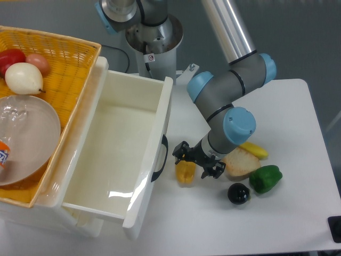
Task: Pick up the yellow pepper
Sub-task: 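Lower the gripper around the yellow pepper and close on it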
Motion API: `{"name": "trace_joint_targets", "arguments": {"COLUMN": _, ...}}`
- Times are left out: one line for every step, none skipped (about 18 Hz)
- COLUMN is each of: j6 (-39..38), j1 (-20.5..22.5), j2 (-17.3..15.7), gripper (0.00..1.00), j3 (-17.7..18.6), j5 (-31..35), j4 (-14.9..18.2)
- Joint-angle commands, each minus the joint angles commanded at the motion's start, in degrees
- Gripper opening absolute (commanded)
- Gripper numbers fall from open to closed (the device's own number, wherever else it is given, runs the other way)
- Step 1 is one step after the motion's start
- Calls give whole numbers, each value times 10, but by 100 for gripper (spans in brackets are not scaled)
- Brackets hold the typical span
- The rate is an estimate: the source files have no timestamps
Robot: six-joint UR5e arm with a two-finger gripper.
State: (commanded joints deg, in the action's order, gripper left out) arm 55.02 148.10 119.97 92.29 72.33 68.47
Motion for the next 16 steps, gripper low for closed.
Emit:
{"name": "trace_joint_targets", "arguments": {"j6": -1, "j1": -1, "j2": -1, "gripper": 100, "j3": 1, "j5": 0, "j4": 0}}
{"name": "trace_joint_targets", "arguments": {"j6": -2, "j1": -1, "j2": -2, "gripper": 100, "j3": 2, "j5": -1, "j4": 1}}
{"name": "trace_joint_targets", "arguments": {"j6": -3, "j1": -1, "j2": -3, "gripper": 100, "j3": 2, "j5": -1, "j4": 1}}
{"name": "trace_joint_targets", "arguments": {"j6": -8, "j1": -1, "j2": -4, "gripper": 100, "j3": 2, "j5": -1, "j4": 1}}
{"name": "trace_joint_targets", "arguments": {"j6": -17, "j1": -2, "j2": -4, "gripper": 100, "j3": 2, "j5": -3, "j4": 0}}
{"name": "trace_joint_targets", "arguments": {"j6": -25, "j1": -6, "j2": -3, "gripper": 100, "j3": 2, "j5": -2, "j4": 0}}
{"name": "trace_joint_targets", "arguments": {"j6": -27, "j1": -9, "j2": -2, "gripper": 100, "j3": 1, "j5": 0, "j4": 0}}
{"name": "trace_joint_targets", "arguments": {"j6": -27, "j1": -9, "j2": -2, "gripper": 100, "j3": 2, "j5": 0, "j4": -1}}
{"name": "trace_joint_targets", "arguments": {"j6": -28, "j1": -9, "j2": -1, "gripper": 100, "j3": 1, "j5": 0, "j4": -1}}
{"name": "trace_joint_targets", "arguments": {"j6": -27, "j1": -9, "j2": -1, "gripper": 100, "j3": 1, "j5": 0, "j4": -2}}
{"name": "trace_joint_targets", "arguments": {"j6": -27, "j1": -9, "j2": -1, "gripper": 100, "j3": 1, "j5": 0, "j4": -3}}
{"name": "trace_joint_targets", "arguments": {"j6": -27, "j1": -9, "j2": 0, "gripper": 100, "j3": 1, "j5": 1, "j4": -4}}
{"name": "trace_joint_targets", "arguments": {"j6": -27, "j1": -9, "j2": 0, "gripper": 100, "j3": 2, "j5": 4, "j4": -4}}
{"name": "trace_joint_targets", "arguments": {"j6": -27, "j1": -9, "j2": 1, "gripper": 100, "j3": 2, "j5": 9, "j4": -4}}
{"name": "trace_joint_targets", "arguments": {"j6": -26, "j1": -9, "j2": 1, "gripper": 100, "j3": 1, "j5": 15, "j4": -5}}
{"name": "trace_joint_targets", "arguments": {"j6": -26, "j1": -9, "j2": 2, "gripper": 100, "j3": 1, "j5": 21, "j4": -5}}
